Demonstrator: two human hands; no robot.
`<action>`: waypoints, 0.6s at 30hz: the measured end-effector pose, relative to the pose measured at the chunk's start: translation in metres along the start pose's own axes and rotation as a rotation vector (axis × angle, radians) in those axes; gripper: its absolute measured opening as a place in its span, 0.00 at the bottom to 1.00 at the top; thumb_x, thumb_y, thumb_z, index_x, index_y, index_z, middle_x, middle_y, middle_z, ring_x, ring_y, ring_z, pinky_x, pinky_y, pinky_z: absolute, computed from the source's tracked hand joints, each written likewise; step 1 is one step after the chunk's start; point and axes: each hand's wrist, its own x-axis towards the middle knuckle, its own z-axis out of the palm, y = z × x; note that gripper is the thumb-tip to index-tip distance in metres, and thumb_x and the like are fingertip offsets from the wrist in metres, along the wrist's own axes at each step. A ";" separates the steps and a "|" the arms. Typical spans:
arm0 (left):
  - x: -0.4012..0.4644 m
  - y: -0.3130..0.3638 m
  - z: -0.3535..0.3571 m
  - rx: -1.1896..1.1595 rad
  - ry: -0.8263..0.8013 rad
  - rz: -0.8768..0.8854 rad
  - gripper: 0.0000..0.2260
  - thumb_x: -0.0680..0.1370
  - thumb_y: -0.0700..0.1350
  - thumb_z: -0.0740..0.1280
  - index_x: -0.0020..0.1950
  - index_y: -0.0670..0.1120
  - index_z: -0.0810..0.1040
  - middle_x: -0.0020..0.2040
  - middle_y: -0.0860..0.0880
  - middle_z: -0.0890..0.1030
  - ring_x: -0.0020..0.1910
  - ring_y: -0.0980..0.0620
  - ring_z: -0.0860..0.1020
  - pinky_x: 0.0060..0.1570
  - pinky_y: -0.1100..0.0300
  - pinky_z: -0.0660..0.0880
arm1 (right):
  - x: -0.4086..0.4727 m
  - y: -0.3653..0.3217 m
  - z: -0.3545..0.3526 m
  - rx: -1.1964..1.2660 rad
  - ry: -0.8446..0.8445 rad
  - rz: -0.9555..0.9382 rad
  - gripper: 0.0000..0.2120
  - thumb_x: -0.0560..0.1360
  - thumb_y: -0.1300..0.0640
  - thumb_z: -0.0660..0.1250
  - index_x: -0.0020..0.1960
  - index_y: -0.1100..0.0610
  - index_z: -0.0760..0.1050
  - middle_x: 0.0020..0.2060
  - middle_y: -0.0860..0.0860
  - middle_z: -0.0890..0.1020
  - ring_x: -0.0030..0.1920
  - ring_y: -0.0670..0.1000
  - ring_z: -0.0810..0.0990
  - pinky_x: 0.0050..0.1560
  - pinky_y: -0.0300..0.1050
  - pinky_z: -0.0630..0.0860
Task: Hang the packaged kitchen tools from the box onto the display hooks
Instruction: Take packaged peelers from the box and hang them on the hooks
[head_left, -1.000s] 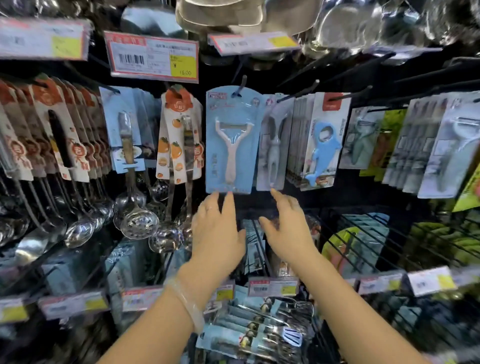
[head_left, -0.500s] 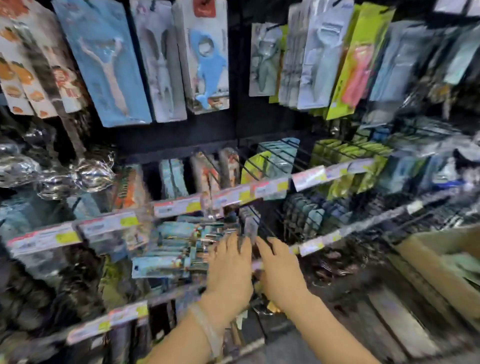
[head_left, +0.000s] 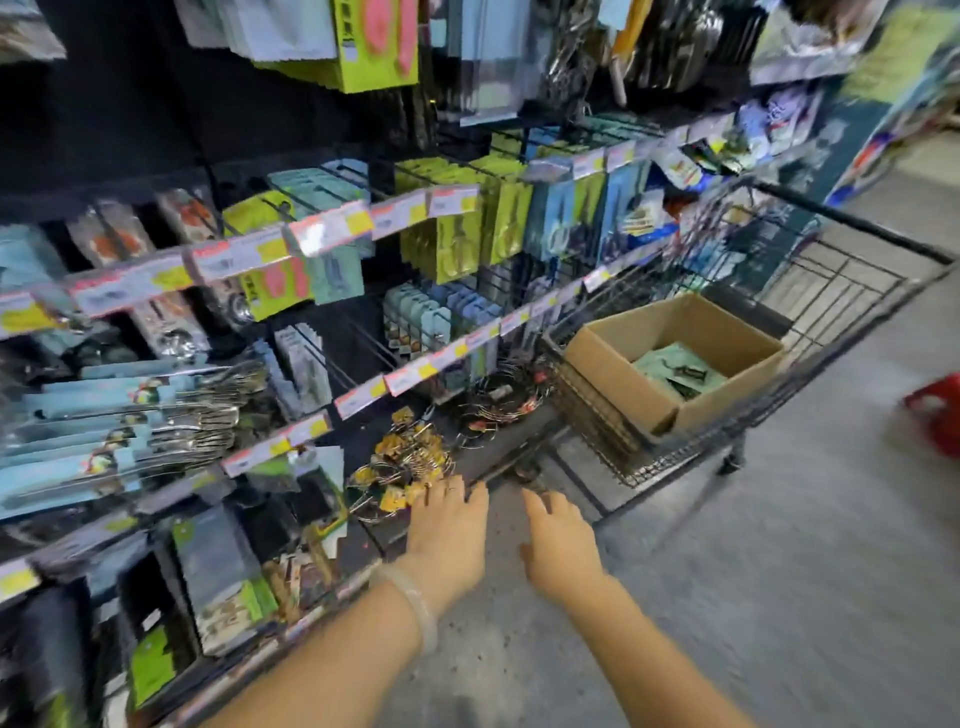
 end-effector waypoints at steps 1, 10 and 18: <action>0.004 0.014 0.001 0.014 -0.009 0.017 0.31 0.75 0.45 0.67 0.75 0.46 0.56 0.72 0.42 0.62 0.71 0.42 0.61 0.68 0.49 0.59 | -0.004 0.015 0.001 0.007 0.001 0.024 0.31 0.78 0.55 0.61 0.76 0.53 0.50 0.68 0.57 0.63 0.67 0.60 0.64 0.64 0.50 0.65; 0.053 0.101 0.003 0.048 -0.035 0.172 0.29 0.77 0.46 0.66 0.75 0.47 0.57 0.72 0.43 0.62 0.71 0.43 0.62 0.68 0.50 0.61 | -0.003 0.108 -0.002 0.178 0.034 0.218 0.29 0.77 0.52 0.63 0.75 0.52 0.55 0.67 0.55 0.65 0.66 0.59 0.65 0.63 0.49 0.67; 0.151 0.146 -0.011 0.041 -0.057 0.261 0.29 0.79 0.50 0.64 0.76 0.48 0.55 0.74 0.44 0.60 0.72 0.43 0.60 0.69 0.50 0.59 | 0.063 0.167 -0.028 0.215 0.028 0.305 0.29 0.78 0.56 0.62 0.75 0.52 0.53 0.67 0.57 0.63 0.67 0.60 0.63 0.64 0.51 0.66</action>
